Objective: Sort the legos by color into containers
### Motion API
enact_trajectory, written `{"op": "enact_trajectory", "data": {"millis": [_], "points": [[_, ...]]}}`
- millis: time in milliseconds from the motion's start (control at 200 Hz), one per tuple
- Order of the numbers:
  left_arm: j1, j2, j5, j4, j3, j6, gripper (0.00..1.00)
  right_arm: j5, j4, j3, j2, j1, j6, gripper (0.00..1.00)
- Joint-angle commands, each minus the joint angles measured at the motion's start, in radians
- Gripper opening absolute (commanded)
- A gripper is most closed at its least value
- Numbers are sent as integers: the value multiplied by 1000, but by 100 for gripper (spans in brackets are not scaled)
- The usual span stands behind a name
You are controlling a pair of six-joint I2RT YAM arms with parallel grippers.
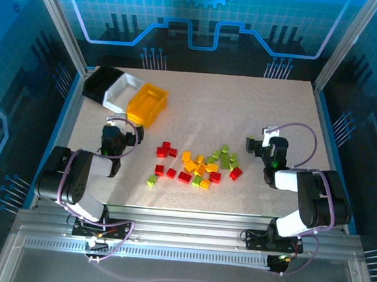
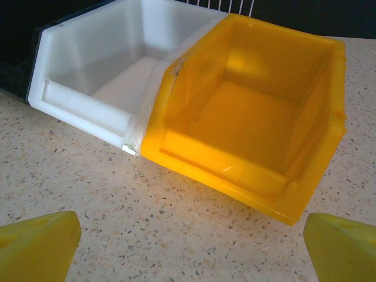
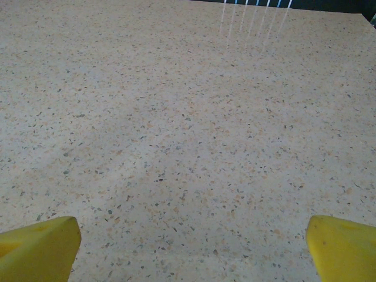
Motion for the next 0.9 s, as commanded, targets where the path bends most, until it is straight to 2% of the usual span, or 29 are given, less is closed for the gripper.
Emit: {"op": "enact_trajectory", "data": {"millis": [0,460,535,650,770,820,895], "points": [[12,3,24,6,16,17,99,6,47,12,-1,-2,-12,100],[13,-2,23,11,13,18,99,-33,43,13,-10,-21,-4,100],[12,-61,14,-36,12,14,99,1,-82,55,-68,-22,10,100],[12,-179,-23,-225,64,4,99,-4,-346,161,-142,-18,33,100],[9,-301,-39,-337,92,-54,99,22,-465,211,-199,17,89,100],[10,-349,-49,-335,94,-88,99,74,-528,237,-219,44,116,100],[12,-383,-82,-289,92,-172,99,249,-589,277,-231,100,155,100]]}}
